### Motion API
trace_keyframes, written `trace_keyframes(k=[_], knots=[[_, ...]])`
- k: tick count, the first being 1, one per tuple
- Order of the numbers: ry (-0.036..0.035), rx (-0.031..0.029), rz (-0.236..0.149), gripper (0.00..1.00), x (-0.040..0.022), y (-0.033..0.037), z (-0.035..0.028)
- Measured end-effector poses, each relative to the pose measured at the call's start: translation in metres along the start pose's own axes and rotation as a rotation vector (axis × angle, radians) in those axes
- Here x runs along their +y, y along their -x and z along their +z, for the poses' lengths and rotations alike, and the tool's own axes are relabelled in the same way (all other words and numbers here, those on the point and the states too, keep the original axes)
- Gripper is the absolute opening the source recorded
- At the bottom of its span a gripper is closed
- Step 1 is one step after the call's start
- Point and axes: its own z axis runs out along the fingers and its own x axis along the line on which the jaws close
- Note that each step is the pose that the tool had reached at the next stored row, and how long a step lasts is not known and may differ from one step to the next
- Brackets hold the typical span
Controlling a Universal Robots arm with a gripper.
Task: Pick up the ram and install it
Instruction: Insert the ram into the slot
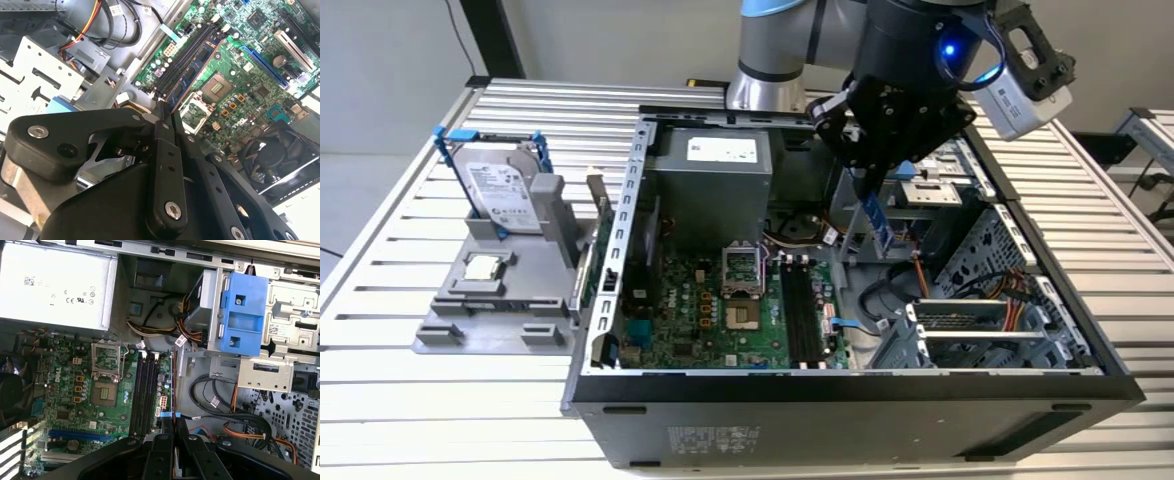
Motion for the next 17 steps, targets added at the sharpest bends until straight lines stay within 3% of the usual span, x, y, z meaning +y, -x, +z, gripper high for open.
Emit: trace_keyframes(k=[4,17], knots=[[-0.0028,0.0001,0.002,0.00,0.0001,0.0001,0.0008],[-0.0133,-0.0086,0.134,0.00,-0.0006,-0.0017,0.0192]])
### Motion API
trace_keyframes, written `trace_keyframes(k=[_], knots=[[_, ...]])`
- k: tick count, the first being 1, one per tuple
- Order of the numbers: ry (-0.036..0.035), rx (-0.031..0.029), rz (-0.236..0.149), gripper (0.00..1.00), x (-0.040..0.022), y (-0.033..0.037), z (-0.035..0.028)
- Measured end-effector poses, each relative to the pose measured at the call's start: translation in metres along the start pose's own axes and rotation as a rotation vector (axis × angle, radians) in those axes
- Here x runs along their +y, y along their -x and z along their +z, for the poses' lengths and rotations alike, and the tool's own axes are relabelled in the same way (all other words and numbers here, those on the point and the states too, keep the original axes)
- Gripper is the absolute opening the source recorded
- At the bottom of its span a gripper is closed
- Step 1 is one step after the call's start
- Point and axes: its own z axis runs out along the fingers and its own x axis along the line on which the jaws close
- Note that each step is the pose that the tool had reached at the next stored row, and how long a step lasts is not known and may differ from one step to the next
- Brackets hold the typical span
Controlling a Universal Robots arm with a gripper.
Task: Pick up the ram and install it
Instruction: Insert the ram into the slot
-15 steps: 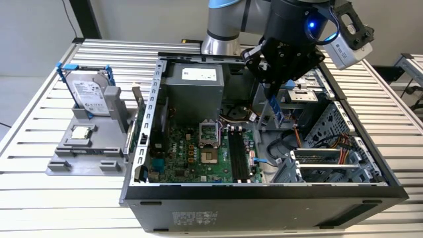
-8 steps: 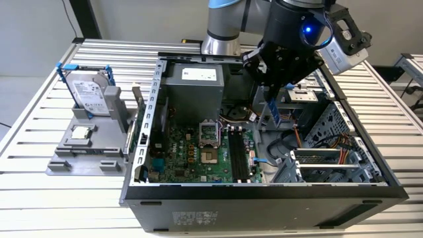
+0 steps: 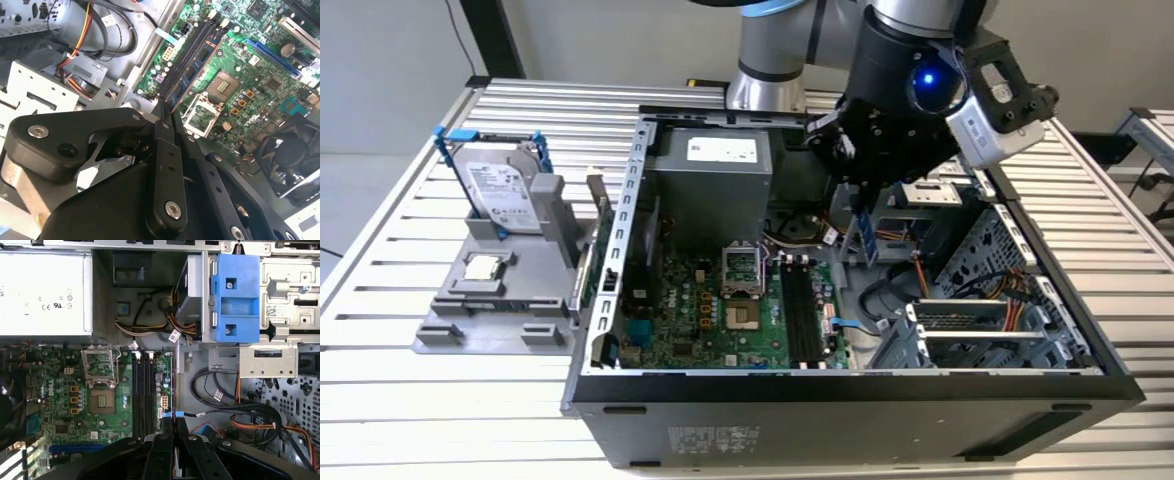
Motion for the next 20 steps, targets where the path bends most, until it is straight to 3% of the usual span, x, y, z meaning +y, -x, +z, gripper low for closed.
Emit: trace_keyframes(k=[11,17,20], knots=[[-0.0004,0.0002,0.005,0.00,-0.0007,-0.0019,0.0200],[-0.0006,0.0049,0.007,0.00,-0.0011,-0.0029,0.0296],[-0.0014,0.0133,0.007,0.00,-0.0011,-0.0030,0.0297]])
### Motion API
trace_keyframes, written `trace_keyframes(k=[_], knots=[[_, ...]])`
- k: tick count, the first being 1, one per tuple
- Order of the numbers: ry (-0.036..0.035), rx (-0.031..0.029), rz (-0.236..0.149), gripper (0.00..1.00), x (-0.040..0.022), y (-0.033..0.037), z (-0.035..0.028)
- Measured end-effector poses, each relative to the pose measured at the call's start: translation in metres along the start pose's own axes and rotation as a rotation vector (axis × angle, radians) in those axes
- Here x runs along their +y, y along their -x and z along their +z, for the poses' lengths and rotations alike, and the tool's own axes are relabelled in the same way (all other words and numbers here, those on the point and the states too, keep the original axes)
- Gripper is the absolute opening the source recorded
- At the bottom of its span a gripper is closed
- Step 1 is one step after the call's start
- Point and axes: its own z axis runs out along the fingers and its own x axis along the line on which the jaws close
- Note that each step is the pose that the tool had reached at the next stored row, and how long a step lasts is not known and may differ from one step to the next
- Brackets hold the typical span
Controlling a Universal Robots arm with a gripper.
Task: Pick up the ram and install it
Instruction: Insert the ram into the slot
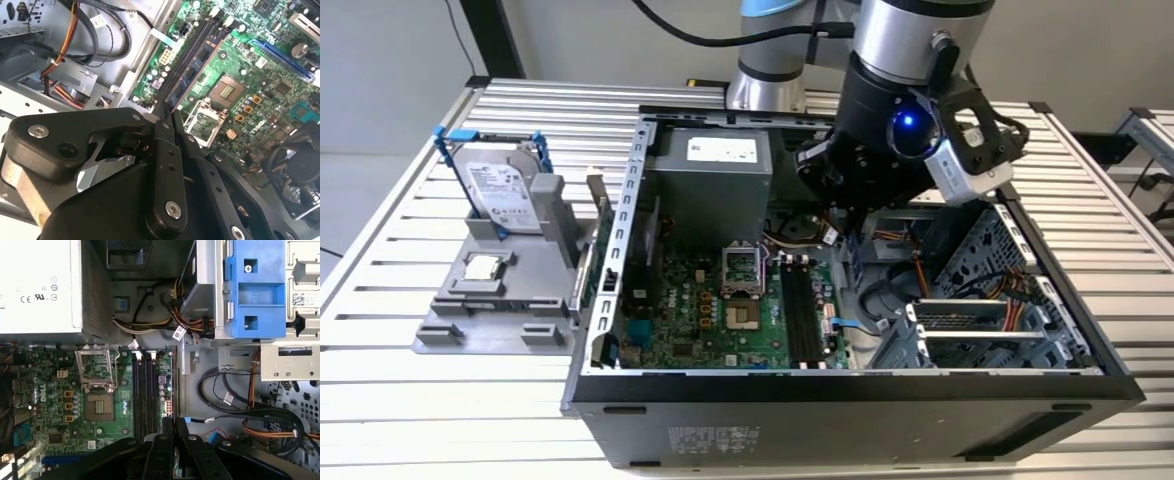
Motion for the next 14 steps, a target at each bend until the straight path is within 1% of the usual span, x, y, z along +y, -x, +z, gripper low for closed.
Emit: trace_keyframes(k=[2,7,14], knots=[[0.0005,-0.0001,0.000,0.00,0.0000,-0.0001,0.0013],[-0.0011,-0.0001,0.000,0.00,-0.0003,-0.0004,0.0102],[-0.0017,-0.0002,0.000,0.00,-0.0008,-0.0013,0.0230]])
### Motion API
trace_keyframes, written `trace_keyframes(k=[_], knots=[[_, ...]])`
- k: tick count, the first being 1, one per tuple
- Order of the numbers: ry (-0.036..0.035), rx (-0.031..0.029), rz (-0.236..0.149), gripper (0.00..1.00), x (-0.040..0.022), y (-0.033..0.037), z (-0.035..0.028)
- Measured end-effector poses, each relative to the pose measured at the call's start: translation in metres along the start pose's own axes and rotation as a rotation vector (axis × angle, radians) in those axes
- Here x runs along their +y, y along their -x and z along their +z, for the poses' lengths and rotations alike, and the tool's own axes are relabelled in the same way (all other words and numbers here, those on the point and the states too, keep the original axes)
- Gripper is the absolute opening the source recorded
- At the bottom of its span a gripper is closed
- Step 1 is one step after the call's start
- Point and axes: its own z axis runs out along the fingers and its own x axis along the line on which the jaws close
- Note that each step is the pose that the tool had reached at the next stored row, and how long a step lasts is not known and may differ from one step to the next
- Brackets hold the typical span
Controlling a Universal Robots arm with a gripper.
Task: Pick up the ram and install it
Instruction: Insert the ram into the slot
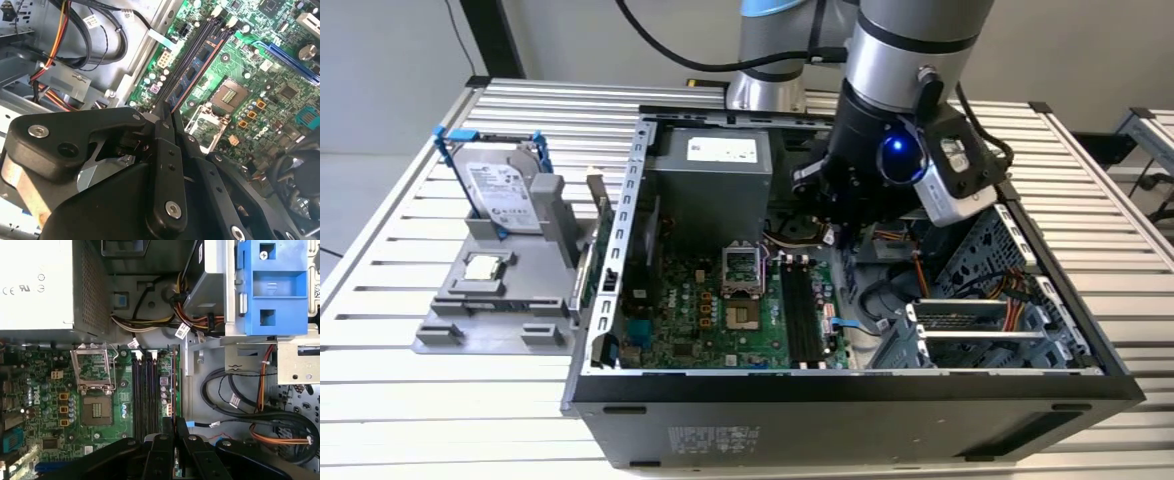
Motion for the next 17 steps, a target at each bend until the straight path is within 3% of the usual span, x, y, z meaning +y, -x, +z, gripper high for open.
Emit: trace_keyframes(k=[10,17], knots=[[-0.0013,-0.0001,0.000,0.00,-0.0013,-0.0053,0.0175],[-0.0014,-0.0001,0.000,0.00,-0.0060,-0.0064,0.0300]])
